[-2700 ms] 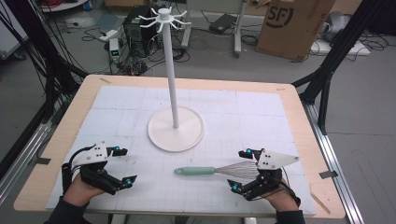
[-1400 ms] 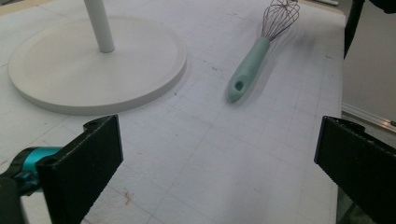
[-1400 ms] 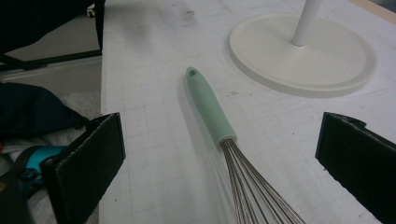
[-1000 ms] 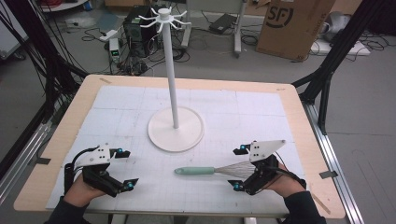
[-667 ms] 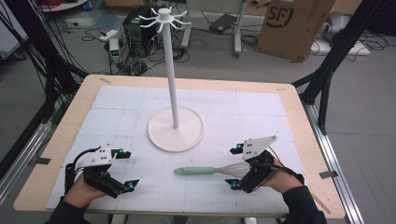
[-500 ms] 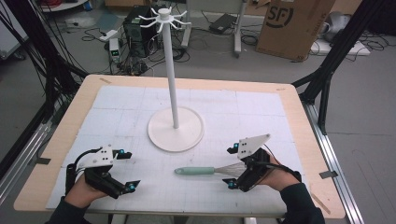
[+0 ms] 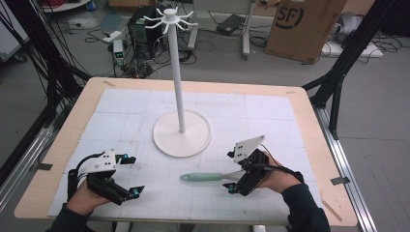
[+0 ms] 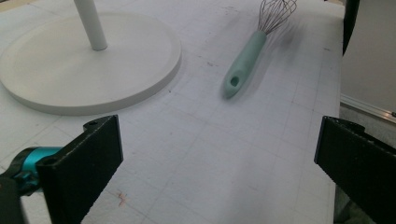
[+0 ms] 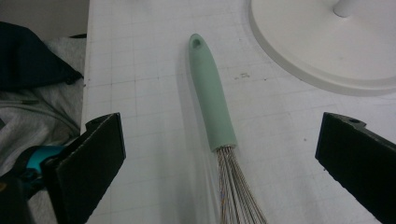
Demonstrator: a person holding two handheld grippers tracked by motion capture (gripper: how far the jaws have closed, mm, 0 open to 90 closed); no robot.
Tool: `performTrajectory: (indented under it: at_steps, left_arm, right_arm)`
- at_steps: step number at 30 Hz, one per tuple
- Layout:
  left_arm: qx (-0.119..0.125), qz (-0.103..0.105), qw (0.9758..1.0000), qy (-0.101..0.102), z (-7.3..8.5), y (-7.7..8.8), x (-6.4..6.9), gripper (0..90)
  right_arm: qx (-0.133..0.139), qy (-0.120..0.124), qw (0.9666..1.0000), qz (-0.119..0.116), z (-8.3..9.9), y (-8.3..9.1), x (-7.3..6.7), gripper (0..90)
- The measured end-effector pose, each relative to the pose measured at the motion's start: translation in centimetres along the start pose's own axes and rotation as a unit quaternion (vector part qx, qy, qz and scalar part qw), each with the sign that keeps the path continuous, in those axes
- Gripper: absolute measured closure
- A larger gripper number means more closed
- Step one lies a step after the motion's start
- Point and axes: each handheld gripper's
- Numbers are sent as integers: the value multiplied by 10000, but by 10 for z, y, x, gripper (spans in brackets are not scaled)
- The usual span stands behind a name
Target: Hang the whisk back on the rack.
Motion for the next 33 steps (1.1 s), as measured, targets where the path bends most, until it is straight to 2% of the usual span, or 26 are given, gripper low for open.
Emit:
performTrajectory:
  at_steps: [13,19,33]
  left_arm:
    - [15,19,10000,0,0,0,0,17]
    - [3,-4,10000,12,0,0,-1,17]
    - [-16,-6,10000,18,0,-1,-2,17]
  right_arm:
    - [-420,56,9991,-45,-14,-16,7,2]
    - [-691,194,9974,1,-17,-28,8,10]
    - [-1049,223,9942,-87,-21,-45,16,43]
Point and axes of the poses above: each handheld gripper's, and its own axes: y roughly backward along the jaws, z roughly out of its underside, x roughly to its right, and after that the axes turned 15 degrees about -z, right-handed
